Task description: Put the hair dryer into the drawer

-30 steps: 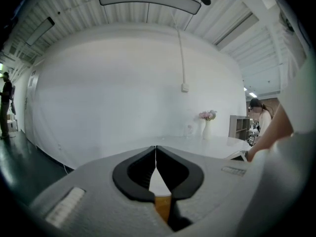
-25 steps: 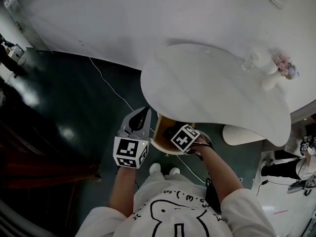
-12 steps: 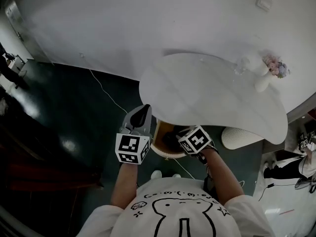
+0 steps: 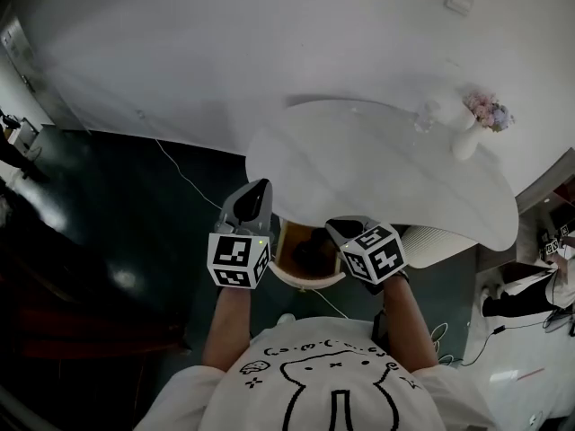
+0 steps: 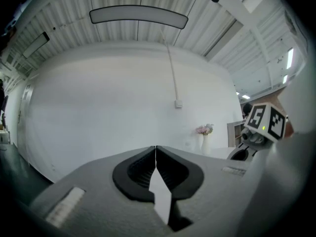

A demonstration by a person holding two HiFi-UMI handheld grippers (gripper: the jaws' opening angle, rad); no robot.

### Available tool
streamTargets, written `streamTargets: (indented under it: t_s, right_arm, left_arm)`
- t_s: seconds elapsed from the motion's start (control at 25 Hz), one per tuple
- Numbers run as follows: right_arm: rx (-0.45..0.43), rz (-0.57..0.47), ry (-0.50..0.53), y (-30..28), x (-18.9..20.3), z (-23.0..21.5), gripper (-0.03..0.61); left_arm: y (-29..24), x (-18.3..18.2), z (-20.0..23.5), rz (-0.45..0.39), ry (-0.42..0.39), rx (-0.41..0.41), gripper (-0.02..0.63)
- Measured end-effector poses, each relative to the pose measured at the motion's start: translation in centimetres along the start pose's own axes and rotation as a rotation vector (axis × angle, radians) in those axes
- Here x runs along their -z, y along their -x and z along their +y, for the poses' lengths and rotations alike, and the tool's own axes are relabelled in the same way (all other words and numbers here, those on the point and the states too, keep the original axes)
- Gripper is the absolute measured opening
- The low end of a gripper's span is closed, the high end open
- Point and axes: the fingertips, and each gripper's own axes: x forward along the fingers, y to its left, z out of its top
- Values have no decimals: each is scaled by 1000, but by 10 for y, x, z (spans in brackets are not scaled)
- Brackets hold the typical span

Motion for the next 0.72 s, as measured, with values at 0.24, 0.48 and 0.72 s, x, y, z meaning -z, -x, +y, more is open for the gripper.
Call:
streamTargets:
  t_s: [0.24, 0.48, 0.72]
  right_arm:
    - [103, -265, 34, 45, -56, -10, -2]
    - [198, -478, -2, 91, -94, -24, -2]
    - [353, -576, 60, 136, -112, -42, -2]
  left_arm:
    - [-1, -12, -5, -26, -18, 17, 17]
    - [-1, -25, -8, -47, -49, 28, 17]
    - [0, -45, -8, -77, -97, 32, 17]
